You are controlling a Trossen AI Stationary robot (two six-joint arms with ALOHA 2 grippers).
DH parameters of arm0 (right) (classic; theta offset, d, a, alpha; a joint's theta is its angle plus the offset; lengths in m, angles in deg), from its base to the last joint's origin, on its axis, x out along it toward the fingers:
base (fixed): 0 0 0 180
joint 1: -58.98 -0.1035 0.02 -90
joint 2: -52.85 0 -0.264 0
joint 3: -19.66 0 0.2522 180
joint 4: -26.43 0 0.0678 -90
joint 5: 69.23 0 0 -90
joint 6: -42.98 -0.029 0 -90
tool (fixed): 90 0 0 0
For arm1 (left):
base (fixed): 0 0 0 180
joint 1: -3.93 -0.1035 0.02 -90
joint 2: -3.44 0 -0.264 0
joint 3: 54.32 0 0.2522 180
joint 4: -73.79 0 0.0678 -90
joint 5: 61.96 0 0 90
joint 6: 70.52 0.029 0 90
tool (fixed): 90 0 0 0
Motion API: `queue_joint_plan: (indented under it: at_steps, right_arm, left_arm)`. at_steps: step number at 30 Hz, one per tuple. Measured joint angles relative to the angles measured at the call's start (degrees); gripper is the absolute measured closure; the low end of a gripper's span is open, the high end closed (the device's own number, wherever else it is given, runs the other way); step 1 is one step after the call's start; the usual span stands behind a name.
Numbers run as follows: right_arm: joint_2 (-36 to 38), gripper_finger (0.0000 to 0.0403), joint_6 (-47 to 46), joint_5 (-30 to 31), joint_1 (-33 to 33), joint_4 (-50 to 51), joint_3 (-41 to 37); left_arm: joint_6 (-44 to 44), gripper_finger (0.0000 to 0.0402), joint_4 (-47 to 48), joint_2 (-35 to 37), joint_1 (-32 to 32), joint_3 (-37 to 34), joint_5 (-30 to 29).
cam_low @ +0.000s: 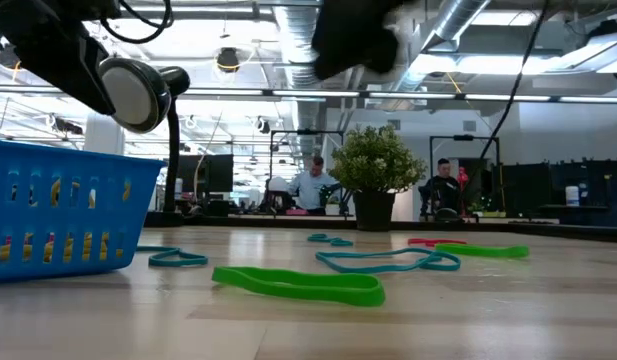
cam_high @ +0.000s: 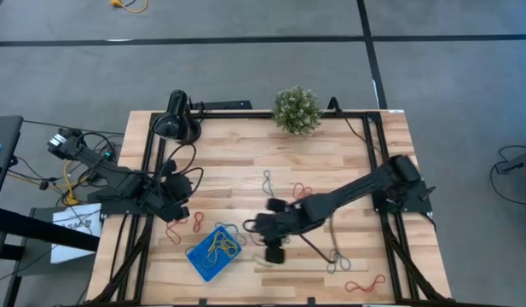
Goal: Pick and place rubber bands into bin
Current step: Put the red rubber band into the blue basket
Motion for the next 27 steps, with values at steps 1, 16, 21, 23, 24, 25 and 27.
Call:
queue_joint_plan:
  at_steps: [1,16,21,23,24,25,27]
  right_arm:
    - [1.58,0.0300,-4.05,-2.67,-0.88,4.01,0.02]
    - [-1.51,0.0299,-41.38,-21.47,-24.26,32.54,0.00]
    - [-6.09,0.0294,-40.38,-25.74,-27.95,35.75,-0.02]
    - [-7.95,0.0294,-38.87,-25.77,-29.03,34.89,-0.05]
    - [-8.98,0.0294,-38.10,-25.77,-29.39,33.93,-0.02]
    - [-10.07,0.0294,-37.82,-25.78,-29.49,33.27,0.00]
    - [-12.14,0.0294,-37.74,-26.37,-29.54,33.23,-0.05]
  left_arm:
    - [0.00,0.0290,-0.03,0.00,0.00,0.00,0.02]
    - [0.03,0.0290,-1.22,0.00,0.00,0.00,-1.23]
    - [-0.47,0.0290,-4.08,-0.01,0.00,0.00,-1.89]
    - [0.18,0.0290,-5.06,-0.01,0.00,0.00,-1.85]
    - [0.26,0.0290,-5.35,-0.01,0.00,0.00,-1.84]
    - [0.26,0.0290,-5.26,0.00,0.00,0.00,-1.84]
    - [0.16,0.0290,-5.11,-0.02,0.00,0.00,-1.81]
